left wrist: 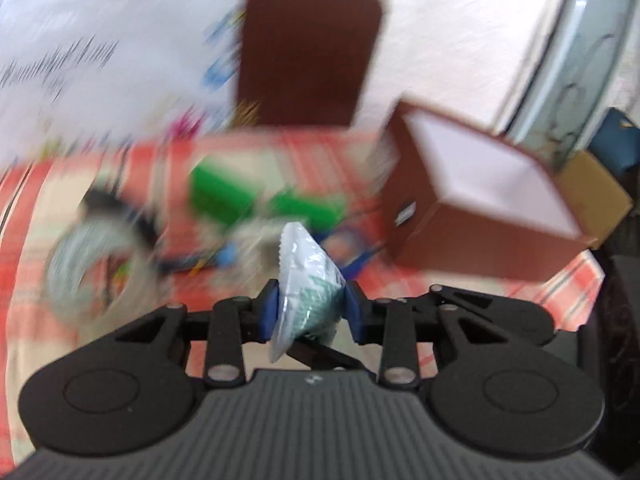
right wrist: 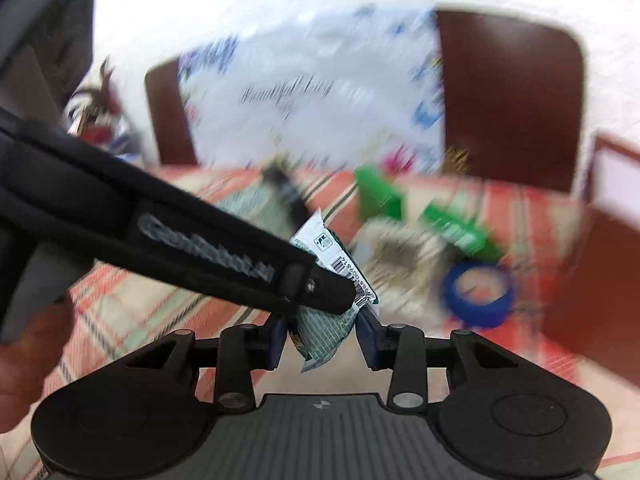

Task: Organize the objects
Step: 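Grasp the green foil packet on the table with the left gripper, then move the held packet over the brown box and open the left gripper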

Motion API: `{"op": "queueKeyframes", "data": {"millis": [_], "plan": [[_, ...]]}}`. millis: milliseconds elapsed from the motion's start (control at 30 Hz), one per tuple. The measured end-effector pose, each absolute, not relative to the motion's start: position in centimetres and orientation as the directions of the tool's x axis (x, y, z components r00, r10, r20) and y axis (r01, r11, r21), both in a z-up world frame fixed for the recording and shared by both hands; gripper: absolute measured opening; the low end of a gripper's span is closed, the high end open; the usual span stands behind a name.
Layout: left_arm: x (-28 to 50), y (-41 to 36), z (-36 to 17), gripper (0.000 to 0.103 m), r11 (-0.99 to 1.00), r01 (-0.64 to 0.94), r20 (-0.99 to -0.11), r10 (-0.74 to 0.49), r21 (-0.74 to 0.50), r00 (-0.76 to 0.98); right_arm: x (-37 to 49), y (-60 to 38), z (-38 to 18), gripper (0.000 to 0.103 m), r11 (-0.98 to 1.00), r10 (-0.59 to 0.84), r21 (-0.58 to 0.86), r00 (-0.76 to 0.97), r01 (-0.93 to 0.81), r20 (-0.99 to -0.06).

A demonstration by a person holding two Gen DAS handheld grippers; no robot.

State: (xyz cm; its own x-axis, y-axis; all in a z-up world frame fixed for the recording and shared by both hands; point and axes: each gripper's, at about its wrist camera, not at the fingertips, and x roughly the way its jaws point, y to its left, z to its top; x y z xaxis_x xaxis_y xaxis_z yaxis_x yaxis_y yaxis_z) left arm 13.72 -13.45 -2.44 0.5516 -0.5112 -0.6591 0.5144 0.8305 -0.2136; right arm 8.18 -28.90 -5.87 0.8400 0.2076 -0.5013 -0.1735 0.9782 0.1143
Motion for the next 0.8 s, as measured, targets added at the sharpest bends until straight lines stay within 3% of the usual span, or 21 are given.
{"op": "queueKeyframes", "data": {"millis": [233, 500, 567, 600, 667, 800], "plan": [[13.4, -24.1, 1.9, 0.033, 0.713, 0.669, -0.553, -0.651, -0.210, 0.520, 4.5, -37.4, -0.1, 0.036, 0.999, 0.026, 0.054, 0.919, -0.006, -0.394], [10.8, -38.3, -0.1, 0.036, 0.559, 0.799, -0.577, -0.736, -0.222, 0.354, 2.2, -48.6, 0.7, 0.037, 0.983, -0.146, 0.035, 0.878, 0.181, -0.455], [11.6, -40.5, -1.7, 0.054, 0.587, 0.790, -0.606, -0.697, -0.177, 0.383, 2.4, -50.5, -0.1, 0.043, 0.977, -0.170, 0.034, 0.858, 0.212, -0.484], [11.8, -40.7, -1.9, 0.055, 0.604, 0.781, -0.615, -0.681, -0.163, 0.398, 2.4, -51.2, -0.6, 0.054, 0.972, -0.186, 0.035, 0.849, 0.233, -0.494], [13.2, -41.7, -3.1, 0.056, 0.635, 0.760, -0.629, -0.649, -0.138, 0.428, 2.2, -52.1, -1.5, 0.063, 0.964, -0.205, 0.045, 0.838, 0.263, -0.506], [14.5, -40.9, -2.8, 0.058, 0.683, 0.722, -0.621, -0.614, -0.108, 0.487, 1.8, -52.8, -2.2, 0.066, 0.957, -0.205, 0.076, 0.835, 0.281, -0.510]]}}
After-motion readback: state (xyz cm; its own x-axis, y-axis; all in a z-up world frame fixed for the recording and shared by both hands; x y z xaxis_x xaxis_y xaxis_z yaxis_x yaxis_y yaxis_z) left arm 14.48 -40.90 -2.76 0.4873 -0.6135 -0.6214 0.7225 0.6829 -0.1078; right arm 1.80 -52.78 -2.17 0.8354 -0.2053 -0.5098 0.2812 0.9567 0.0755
